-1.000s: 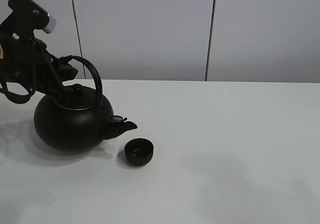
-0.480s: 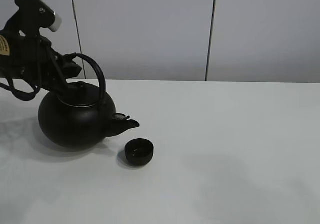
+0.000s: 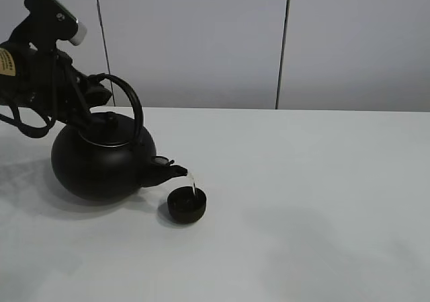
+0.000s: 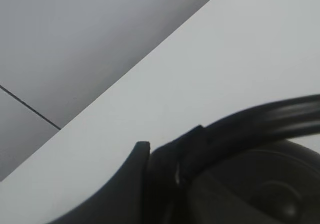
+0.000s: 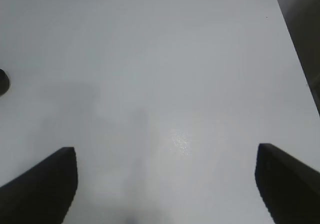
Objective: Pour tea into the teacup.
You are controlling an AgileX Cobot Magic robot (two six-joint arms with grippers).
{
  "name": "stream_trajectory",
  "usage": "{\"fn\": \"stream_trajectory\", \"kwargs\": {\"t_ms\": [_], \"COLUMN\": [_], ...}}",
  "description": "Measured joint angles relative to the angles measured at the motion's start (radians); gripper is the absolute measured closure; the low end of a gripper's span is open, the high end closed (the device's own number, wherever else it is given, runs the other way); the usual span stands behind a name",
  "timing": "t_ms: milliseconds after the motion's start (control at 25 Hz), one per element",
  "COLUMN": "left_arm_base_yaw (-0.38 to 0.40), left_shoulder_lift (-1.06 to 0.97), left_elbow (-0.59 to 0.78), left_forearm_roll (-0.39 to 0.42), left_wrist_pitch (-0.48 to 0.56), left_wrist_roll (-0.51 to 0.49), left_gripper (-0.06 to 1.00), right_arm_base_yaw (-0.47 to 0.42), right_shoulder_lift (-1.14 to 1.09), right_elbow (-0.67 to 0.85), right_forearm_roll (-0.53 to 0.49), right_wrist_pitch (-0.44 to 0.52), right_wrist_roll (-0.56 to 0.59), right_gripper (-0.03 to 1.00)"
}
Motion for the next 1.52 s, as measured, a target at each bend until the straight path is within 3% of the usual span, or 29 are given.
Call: {"fn": "stream_trajectory", "kwargs": {"t_ms": [320,640,800,1040,1520], "left_arm_base_yaw": [0.0,0.0,0.012,0.063,0.126], "left_shoulder_lift": [0.0,0.0,0.0,0.0,0.015], "left_elbow": [0.0,0.0,0.026,0.146,0.246], "left_forearm_roll": [0.0,-0.001,-0.056,-0.172,-0.252], "left_wrist_pitch": [0.0,-0.008,-0.086,-0.264,-0.339], "left_wrist_roll": [0.006,-0.217,-0.272,-0.277,-0.188], "left_gripper": [0.85,0.85,0.85,0.85,0.85], "right_arm_base_yaw": [0.0,0.0,0.0,0.0,0.0], "right_shoulder_lift": [0.0,0.0,0.0,0.0,0.0], "right_elbow": [0.0,0.0,0.0,0.0,0.0], "right_forearm_roll": [0.0,0.0,0.0,0.0,0.0], "right_wrist_pitch": [0.0,0.0,0.0,0.0,0.0], "right_wrist_roll": [0.0,0.0,0.0,0.0,0.0], "right_gripper": [0.31,0.31,0.31,0.31,0.31]}}
